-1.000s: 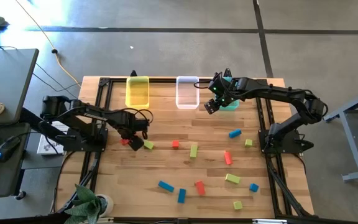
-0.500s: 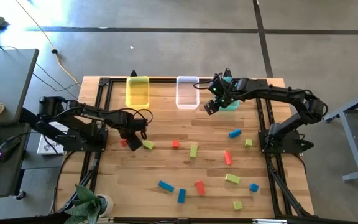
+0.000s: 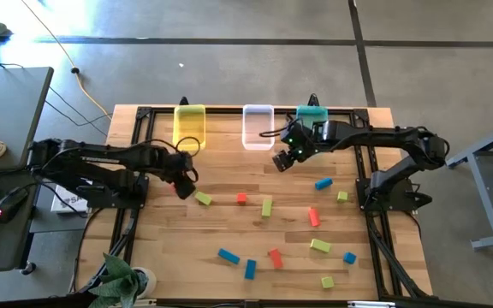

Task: Sort & place blocks by color
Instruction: Put the orange block into the yellow bin

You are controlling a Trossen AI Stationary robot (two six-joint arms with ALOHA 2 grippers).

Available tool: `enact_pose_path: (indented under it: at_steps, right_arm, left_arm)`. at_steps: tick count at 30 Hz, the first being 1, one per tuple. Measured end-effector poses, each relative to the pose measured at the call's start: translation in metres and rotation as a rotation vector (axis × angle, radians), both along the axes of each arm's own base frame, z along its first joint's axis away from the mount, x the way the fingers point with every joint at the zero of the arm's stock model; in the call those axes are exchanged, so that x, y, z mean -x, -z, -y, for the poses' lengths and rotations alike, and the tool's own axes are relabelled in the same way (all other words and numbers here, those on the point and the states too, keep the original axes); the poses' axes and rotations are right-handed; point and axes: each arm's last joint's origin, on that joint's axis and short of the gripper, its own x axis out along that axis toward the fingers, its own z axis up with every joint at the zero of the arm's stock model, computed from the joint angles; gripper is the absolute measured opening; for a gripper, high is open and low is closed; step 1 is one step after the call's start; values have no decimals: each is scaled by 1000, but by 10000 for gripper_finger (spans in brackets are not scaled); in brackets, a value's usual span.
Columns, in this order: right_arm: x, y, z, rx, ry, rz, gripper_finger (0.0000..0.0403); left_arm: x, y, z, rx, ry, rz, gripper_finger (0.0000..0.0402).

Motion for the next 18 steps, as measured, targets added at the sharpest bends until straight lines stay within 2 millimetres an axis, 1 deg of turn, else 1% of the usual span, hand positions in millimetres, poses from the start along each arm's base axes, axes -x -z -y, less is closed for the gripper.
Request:
enact_pose_path:
  at_steps: [3,8,13,18]
  right_arm:
    - [-5,-2,-8,-5,6,45,215]
    - [-12,-5,-20,26,13,104,215]
    - [-16,-7,-32,49,36,138,215]
    - [-17,-7,-41,60,66,144,215]
  left_arm:
    - [1,-9,-7,-49,4,83,103]
    - [2,-18,-23,-172,-7,162,103]
    - [3,-24,-41,-276,-3,193,103]
    - [6,-34,-63,-360,-8,167,110]
